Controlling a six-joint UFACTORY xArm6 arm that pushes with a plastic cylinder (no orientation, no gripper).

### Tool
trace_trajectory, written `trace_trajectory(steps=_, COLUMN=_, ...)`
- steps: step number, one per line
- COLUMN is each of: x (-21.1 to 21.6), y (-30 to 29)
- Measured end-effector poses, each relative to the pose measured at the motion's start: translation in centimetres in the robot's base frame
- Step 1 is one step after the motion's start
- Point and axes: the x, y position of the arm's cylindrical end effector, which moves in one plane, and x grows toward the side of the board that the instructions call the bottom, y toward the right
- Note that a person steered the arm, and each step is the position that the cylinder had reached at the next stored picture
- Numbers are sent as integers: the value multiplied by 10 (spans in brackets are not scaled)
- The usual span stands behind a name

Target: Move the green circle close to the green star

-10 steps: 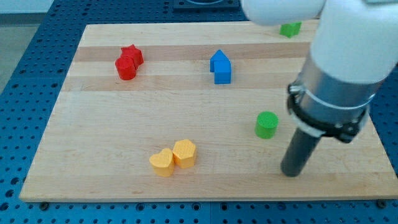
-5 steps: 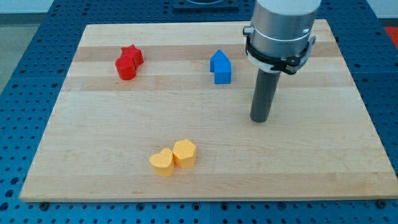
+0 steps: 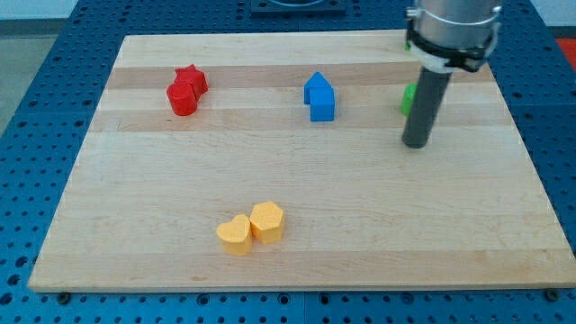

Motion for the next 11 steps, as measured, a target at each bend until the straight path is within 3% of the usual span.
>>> trace_trajectory(steps=2, x=-97, y=3)
trace_trajectory(steps=3, x=-118, y=3)
trace_trajectory(steps=8, x=-154, y=4)
trace_trajectory(steps=9, x=-116, y=2)
trace_trajectory(steps=10, x=-112, y=-33)
trace_trajectory(steps=11, x=-146, y=-41)
